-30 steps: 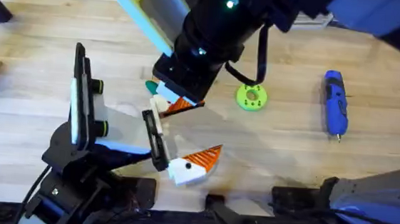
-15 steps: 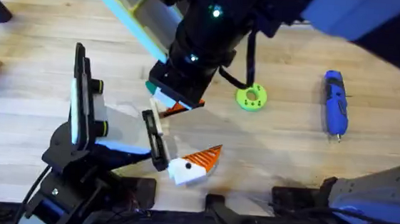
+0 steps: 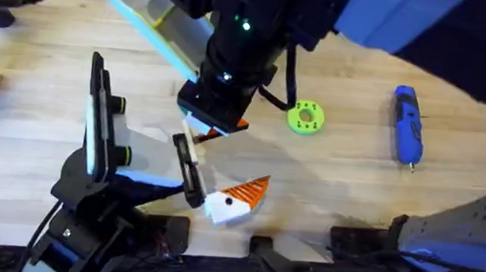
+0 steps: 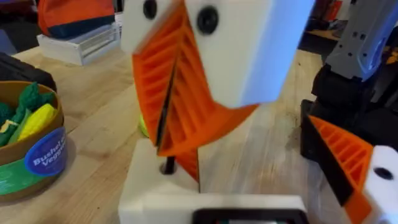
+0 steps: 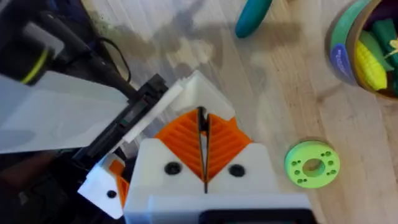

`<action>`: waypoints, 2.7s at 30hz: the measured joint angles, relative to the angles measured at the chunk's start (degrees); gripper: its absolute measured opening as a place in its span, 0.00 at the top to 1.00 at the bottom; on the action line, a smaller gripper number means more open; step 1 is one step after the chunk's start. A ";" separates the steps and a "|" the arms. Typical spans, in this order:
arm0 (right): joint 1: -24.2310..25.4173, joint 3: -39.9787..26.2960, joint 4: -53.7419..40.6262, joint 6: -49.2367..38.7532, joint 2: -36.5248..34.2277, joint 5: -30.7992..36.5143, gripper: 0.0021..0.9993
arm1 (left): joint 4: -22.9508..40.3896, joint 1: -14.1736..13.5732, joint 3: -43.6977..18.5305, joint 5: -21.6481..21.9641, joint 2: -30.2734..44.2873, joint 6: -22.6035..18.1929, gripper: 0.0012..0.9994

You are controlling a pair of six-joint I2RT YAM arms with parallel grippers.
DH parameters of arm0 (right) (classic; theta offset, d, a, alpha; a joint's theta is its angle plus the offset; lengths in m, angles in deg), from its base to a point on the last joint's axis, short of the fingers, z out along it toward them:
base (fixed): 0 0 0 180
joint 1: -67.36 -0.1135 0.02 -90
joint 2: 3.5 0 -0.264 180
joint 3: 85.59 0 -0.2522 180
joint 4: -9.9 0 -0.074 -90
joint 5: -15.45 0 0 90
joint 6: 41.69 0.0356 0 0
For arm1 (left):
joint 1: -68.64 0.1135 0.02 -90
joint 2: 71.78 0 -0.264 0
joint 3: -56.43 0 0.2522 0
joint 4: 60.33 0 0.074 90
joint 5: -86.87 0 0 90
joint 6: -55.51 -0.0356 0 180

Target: Pick up the gripper from the table and insert it into the empty holder that is missing its gripper. Then pick up a screw, insert it into the mounting hole, and use the screwdriver to tighten it. Finally, clean up the table by picking up the vegetable and placing it into the bucket.

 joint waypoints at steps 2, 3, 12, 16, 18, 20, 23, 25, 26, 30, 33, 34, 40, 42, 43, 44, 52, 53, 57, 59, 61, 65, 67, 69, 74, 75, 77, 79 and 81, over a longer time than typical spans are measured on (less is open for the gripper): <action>0.00 0.00 -0.02 0.00 0.00 0.00 0.99 | 0.00 0.00 0.00 0.00 0.00 0.00 0.01; 0.00 0.00 0.00 0.00 -0.07 0.00 0.99 | 0.00 0.00 0.00 0.00 0.00 0.00 0.01; 0.00 -0.44 0.74 0.20 -1.95 -0.24 0.99 | 0.09 0.00 0.00 -0.02 0.00 0.57 0.01; 0.00 -0.48 0.79 0.20 -2.16 -0.39 0.99 | 0.09 0.00 0.00 -0.04 0.00 0.83 0.01; 0.00 -0.48 0.79 0.20 -2.19 -0.37 0.99 | 0.09 0.00 0.00 -0.05 0.00 0.85 0.01; 0.00 -0.48 0.76 0.20 -2.19 -0.37 0.99 | 0.09 0.00 0.00 -0.09 0.00 0.85 0.01; 0.00 -0.48 0.61 0.45 -2.17 -0.37 0.96 | 0.09 0.00 0.00 -0.15 0.00 0.85 0.01; 0.00 -0.48 0.26 0.55 -2.19 -0.35 0.68 | 0.09 0.00 0.00 -0.17 0.00 0.72 0.01; 0.00 -0.48 0.18 0.57 -2.23 -0.21 0.55 | 0.07 0.00 0.00 -0.17 0.00 0.68 0.01; 1.53 -0.70 -1.00 0.46 -2.10 1.60 0.03 | 0.09 0.00 0.00 -0.26 0.00 0.66 0.01; 2.31 -0.70 -1.70 0.59 -2.05 1.19 0.01 | 0.07 0.00 0.00 -0.30 0.00 0.59 0.01; 2.48 -0.70 -1.75 0.57 -1.94 1.13 0.01 | 0.07 0.00 0.00 -0.33 0.00 0.54 0.01; 6.53 -0.70 -3.77 0.57 1.08 0.37 0.01 | 0.04 0.00 0.00 -0.37 0.00 0.22 0.01; 8.99 -0.69 -4.89 0.57 2.85 0.24 0.01 | 0.06 0.00 0.00 -0.37 -0.01 0.17 0.01; 10.15 -0.66 -5.26 0.59 3.80 0.26 0.01 | 0.06 0.00 0.00 -0.37 -0.02 0.17 0.01; 11.34 -0.40 -5.38 0.59 4.80 0.26 0.01 | 0.04 0.00 0.00 -0.37 0.00 0.17 0.01; 16.69 14.71 -0.71 1.18 19.02 -0.70 0.01 | 0.04 0.00 0.00 -0.37 -0.02 -0.02 0.01; 17.26 17.50 0.15 1.27 21.28 -1.46 0.01 | 0.04 0.00 0.00 -0.37 -0.02 0.00 0.01; 19.42 28.50 3.70 1.77 31.12 -5.56 0.01 | 0.04 0.00 0.00 -0.37 0.00 -0.02 0.01; 19.69 33.38 4.69 1.90 36.67 -7.92 0.01 | 0.04 0.00 0.00 -0.37 0.00 -0.02 0.01; 19.69 36.31 4.80 1.80 41.28 -10.28 0.01 | 0.04 0.00 0.00 -0.37 -0.02 -0.02 0.01; 19.69 38.89 4.77 1.48 49.18 -13.69 0.01 | 0.04 0.00 0.00 -0.37 0.00 -0.04 0.01; 19.69 39.06 4.76 1.41 51.65 -14.50 0.01 | 0.04 0.00 0.00 -0.37 -0.01 -0.02 0.01; 19.69 39.08 4.35 1.36 53.54 -15.17 0.01 | 0.04 0.00 0.00 -0.37 0.00 -0.02 0.01; 19.69 39.19 1.78 0.12 54.38 -15.63 0.01 | 0.04 0.00 0.00 -0.37 -0.01 -0.02 0.01; 19.69 39.27 1.20 -0.48 54.28 -15.64 0.01 | 0.04 0.00 0.00 -0.37 -0.01 -0.02 0.01; 19.69 39.35 -0.12 -1.72 54.07 -15.65 0.01 | 0.04 0.00 0.00 -0.37 -0.02 -0.06 0.08; 19.69 39.42 -0.92 -2.80 54.02 -15.65 0.01 | 0.04 0.00 0.00 -0.38 -0.01 0.01 0.25; 19.69 39.47 -1.11 -3.55 54.03 -15.65 0.01 | 0.04 0.00 0.00 -0.37 0.00 -0.09 0.56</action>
